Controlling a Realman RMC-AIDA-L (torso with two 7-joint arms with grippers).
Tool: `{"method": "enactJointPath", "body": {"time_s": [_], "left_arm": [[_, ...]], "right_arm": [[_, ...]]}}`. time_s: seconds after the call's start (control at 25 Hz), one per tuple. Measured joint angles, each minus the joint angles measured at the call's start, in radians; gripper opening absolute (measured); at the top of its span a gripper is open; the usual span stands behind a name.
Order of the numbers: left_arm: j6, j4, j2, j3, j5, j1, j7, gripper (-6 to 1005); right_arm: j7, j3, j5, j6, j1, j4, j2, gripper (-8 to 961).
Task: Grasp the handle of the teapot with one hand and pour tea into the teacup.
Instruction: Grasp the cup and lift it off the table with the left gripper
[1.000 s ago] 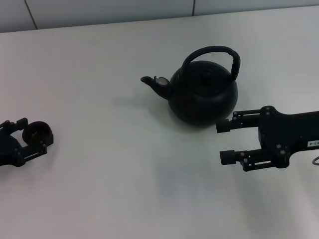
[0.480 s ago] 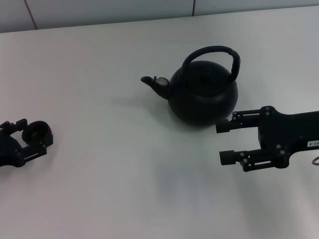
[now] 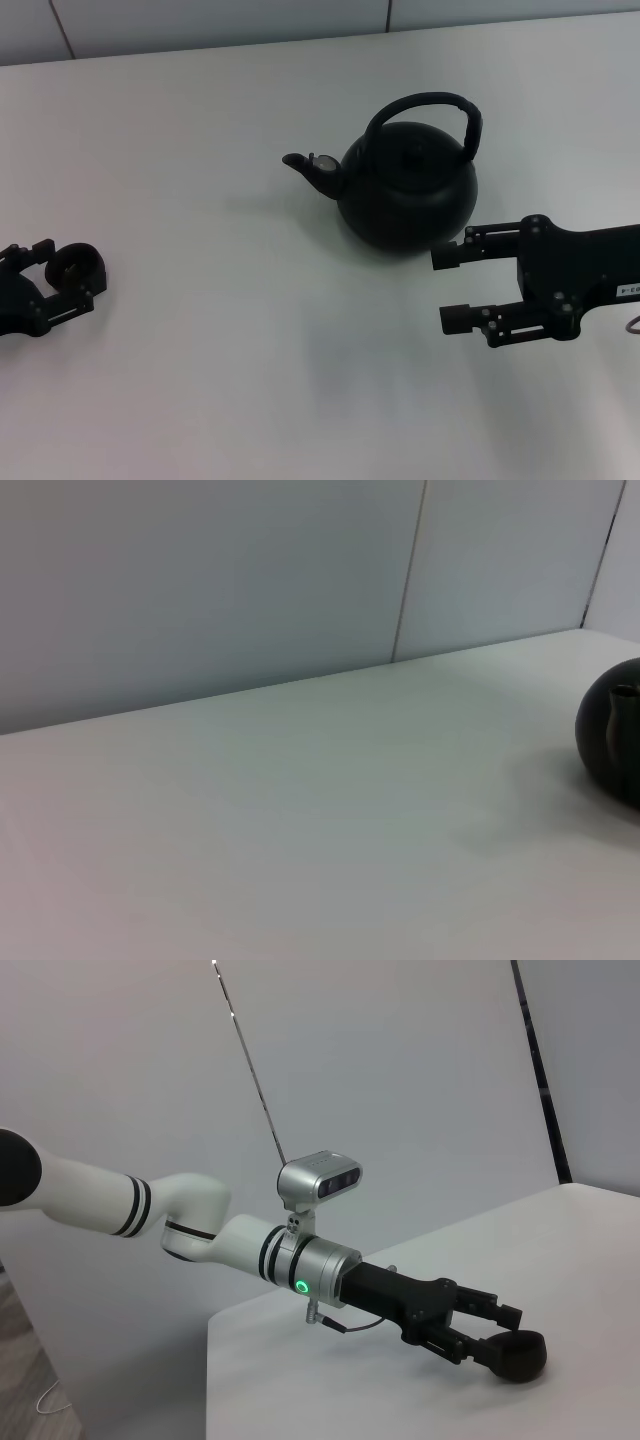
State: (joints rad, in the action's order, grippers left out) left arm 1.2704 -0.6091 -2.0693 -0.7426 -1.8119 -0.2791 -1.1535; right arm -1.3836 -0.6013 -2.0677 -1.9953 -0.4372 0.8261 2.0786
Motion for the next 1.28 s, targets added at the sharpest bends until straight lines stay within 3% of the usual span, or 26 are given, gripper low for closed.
{"method": "enactJointPath", "body": {"time_s": [1.28], "left_arm": [[-0.007,0.000,0.000,-0.001,-0.002,0.001,0.000,864]], "right_arm": [[-0.002,0.000,-0.005,0.000,-0.009,0.001,-0.002,714]]}}
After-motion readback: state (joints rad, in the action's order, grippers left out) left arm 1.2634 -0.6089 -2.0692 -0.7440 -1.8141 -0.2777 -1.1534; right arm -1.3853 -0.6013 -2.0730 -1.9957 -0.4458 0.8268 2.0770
